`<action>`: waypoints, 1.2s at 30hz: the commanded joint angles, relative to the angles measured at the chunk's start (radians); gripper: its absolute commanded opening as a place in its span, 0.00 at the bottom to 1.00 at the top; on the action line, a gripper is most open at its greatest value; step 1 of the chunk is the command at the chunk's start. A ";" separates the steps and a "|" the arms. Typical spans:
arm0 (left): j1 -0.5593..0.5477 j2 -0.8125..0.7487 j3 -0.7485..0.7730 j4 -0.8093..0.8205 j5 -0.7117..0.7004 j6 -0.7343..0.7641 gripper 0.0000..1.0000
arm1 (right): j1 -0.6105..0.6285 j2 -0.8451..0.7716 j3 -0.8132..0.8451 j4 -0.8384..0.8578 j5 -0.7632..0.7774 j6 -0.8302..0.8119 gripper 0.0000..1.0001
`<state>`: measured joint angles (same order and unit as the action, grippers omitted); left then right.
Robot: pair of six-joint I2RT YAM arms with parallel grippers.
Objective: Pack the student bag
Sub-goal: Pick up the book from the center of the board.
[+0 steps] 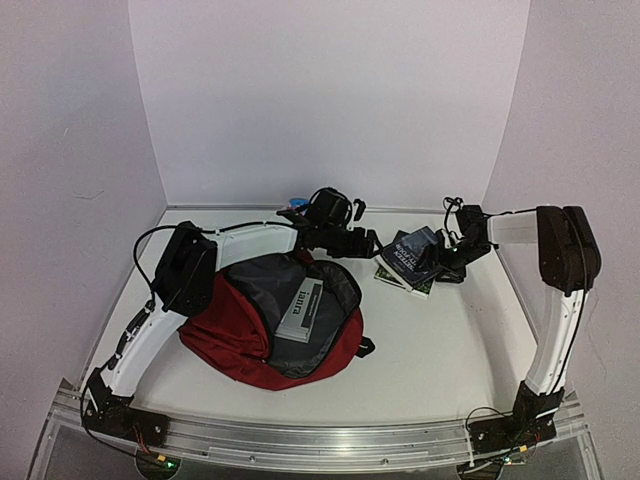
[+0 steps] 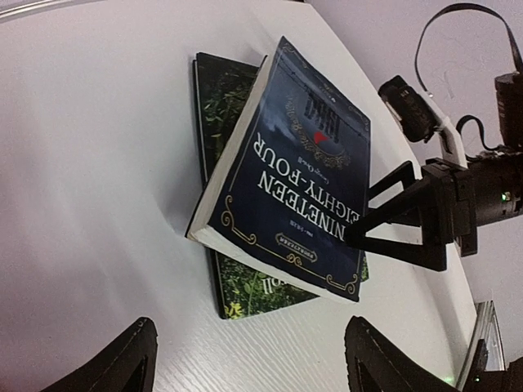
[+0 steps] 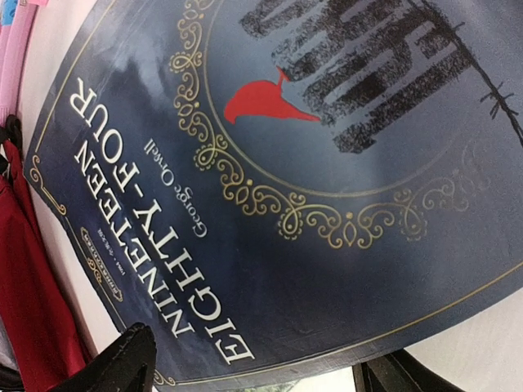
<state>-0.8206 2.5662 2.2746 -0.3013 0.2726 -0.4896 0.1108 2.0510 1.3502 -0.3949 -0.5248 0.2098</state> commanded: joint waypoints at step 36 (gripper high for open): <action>0.006 -0.241 -0.240 0.113 0.011 0.005 0.72 | -0.210 0.139 -0.214 0.707 -0.123 0.600 0.53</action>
<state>-0.8135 2.3985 2.0498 -0.2074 0.2916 -0.4961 -0.1040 2.1429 1.1644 0.3568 -0.7169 0.7688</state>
